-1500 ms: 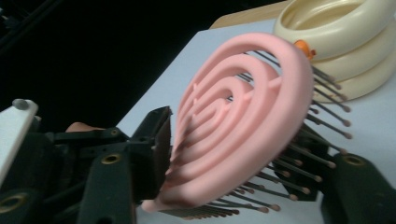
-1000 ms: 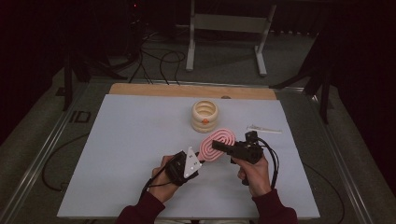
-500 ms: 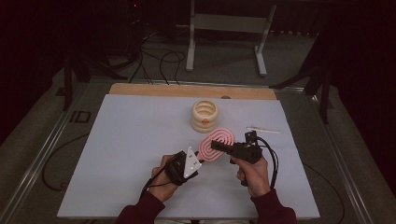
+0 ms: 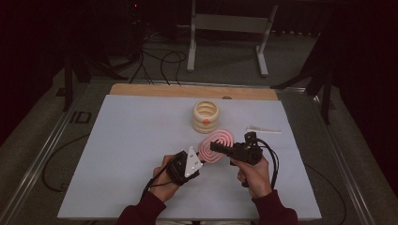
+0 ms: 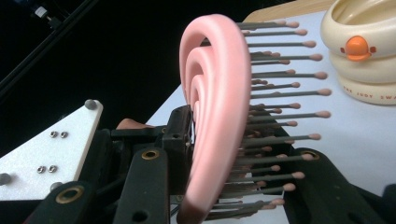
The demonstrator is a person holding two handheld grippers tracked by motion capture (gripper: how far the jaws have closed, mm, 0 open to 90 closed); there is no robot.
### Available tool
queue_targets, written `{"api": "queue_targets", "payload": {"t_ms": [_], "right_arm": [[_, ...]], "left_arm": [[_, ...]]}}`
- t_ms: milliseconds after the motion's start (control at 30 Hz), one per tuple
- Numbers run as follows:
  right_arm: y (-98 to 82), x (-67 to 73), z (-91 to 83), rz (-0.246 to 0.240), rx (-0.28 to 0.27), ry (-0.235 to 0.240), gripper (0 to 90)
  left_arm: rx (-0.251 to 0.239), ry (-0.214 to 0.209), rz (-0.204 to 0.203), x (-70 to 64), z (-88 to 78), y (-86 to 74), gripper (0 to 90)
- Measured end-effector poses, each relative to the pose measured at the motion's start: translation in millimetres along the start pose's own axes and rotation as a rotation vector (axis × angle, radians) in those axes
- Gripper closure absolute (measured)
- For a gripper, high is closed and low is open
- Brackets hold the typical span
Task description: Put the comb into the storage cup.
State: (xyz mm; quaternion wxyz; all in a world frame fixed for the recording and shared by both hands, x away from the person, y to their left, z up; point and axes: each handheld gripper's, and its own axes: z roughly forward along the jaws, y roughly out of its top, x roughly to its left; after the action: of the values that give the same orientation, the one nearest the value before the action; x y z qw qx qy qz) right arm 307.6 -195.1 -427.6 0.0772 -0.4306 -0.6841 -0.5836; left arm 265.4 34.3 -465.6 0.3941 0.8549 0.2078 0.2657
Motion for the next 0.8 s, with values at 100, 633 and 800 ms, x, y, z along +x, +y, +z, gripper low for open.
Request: {"api": "queue_targets", "payload": {"t_ms": [100,633,800], "right_arm": [[0.2,2.2,0.7,-0.013,0.001,0.002,63.8],[2.1,2.5,-1.0,-0.027,-0.007,-0.009,64.1],[2.2,2.4,-0.5,-0.029,-0.007,-0.01,64.1]], "left_arm": [[0.012,-0.01,-0.008,-1.1,3.1,-0.2,59.4],[-0.033,0.023,-0.098,6.7,-1.7,-2.5,15.8],[-0.038,0.02,-0.104,6.8,-3.0,-2.5,13.2]]}}
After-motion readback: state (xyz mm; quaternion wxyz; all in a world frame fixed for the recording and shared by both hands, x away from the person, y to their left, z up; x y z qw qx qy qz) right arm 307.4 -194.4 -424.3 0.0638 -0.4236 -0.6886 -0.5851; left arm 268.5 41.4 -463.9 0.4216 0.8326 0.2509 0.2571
